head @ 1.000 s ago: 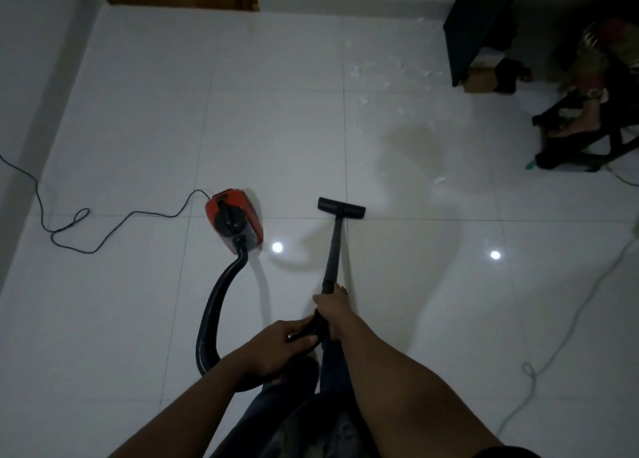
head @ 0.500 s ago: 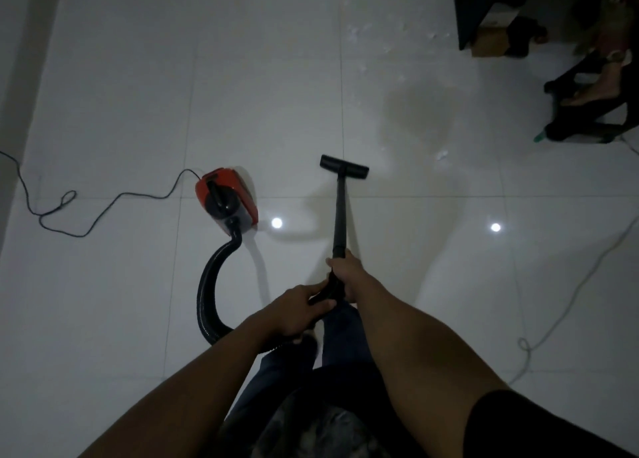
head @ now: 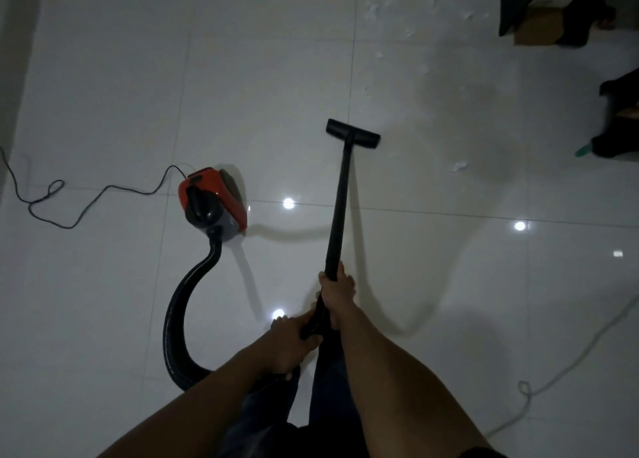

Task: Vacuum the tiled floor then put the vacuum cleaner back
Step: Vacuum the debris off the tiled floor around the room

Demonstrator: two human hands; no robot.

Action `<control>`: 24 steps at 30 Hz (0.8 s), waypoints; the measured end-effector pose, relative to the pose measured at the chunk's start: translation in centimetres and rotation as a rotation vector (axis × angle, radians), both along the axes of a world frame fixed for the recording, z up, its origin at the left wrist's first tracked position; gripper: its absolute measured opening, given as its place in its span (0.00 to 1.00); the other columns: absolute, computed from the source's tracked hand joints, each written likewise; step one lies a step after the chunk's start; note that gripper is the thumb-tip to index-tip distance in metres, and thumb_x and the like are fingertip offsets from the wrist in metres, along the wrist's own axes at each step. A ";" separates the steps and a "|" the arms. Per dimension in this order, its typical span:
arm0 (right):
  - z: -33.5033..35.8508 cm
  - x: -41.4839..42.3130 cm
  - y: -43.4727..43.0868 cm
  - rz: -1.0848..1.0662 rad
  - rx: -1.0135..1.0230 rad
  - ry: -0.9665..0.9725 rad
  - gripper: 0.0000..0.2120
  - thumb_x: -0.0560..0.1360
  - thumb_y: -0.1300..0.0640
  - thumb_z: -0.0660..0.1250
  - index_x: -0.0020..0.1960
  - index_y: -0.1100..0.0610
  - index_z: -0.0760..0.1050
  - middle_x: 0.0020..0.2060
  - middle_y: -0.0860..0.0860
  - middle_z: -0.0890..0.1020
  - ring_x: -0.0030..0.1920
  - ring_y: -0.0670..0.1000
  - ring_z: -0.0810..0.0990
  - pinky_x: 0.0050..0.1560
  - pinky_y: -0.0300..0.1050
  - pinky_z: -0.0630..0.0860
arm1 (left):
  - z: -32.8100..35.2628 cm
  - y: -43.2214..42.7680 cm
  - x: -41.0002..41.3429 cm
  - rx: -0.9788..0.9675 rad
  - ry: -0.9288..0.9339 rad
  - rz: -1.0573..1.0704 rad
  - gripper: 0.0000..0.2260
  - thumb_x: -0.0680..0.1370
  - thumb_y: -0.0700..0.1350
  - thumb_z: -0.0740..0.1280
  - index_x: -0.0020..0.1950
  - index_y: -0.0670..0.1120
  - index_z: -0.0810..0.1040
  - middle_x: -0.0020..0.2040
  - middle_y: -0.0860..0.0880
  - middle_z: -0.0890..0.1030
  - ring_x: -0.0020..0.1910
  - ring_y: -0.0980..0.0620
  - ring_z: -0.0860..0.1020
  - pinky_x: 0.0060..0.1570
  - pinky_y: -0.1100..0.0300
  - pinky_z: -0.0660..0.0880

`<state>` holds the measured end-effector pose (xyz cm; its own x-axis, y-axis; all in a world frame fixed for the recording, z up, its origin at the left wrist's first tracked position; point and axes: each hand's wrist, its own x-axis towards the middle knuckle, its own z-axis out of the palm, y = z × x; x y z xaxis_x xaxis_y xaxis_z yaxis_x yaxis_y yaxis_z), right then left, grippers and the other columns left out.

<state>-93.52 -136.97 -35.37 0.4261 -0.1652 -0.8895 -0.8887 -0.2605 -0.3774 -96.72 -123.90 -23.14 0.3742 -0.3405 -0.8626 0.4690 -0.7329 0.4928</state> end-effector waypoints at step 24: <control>3.3 24.4 -9.0 -0.222 0.118 0.012 0.28 0.85 0.55 0.62 0.83 0.44 0.59 0.51 0.57 0.80 0.41 0.53 0.77 0.56 0.56 0.82 | 2.5 -9.2 23.6 -0.087 -0.013 0.052 0.18 0.85 0.51 0.58 0.74 0.48 0.68 0.26 0.55 0.81 0.25 0.58 0.78 0.47 0.48 0.82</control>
